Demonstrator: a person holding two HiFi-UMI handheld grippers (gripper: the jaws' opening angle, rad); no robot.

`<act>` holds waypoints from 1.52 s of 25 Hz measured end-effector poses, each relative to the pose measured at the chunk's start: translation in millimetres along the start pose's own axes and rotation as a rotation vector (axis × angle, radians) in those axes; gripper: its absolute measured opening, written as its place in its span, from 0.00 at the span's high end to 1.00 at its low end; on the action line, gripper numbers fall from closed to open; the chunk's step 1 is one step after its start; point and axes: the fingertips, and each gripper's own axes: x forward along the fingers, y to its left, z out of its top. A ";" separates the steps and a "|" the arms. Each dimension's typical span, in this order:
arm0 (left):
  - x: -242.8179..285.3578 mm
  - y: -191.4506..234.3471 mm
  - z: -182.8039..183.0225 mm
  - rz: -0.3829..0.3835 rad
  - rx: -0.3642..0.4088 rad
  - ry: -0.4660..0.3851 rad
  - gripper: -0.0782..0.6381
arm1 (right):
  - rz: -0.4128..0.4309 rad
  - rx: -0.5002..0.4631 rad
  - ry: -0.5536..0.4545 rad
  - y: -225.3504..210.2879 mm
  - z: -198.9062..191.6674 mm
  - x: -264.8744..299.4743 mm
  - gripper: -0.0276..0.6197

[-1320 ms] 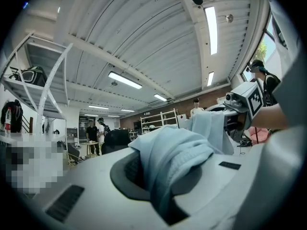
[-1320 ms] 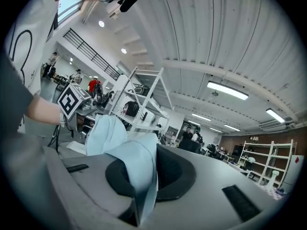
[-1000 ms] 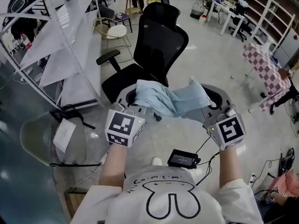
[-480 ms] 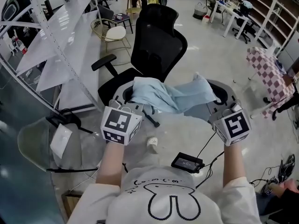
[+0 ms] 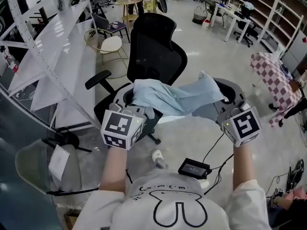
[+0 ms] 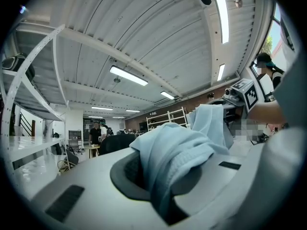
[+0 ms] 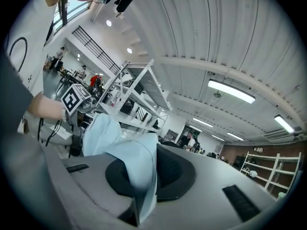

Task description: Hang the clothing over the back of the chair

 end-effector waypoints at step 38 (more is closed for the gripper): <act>268.6 194.0 35.1 0.080 -0.039 0.055 0.84 | -0.019 -0.258 0.021 -255.5 -46.4 306.8 0.89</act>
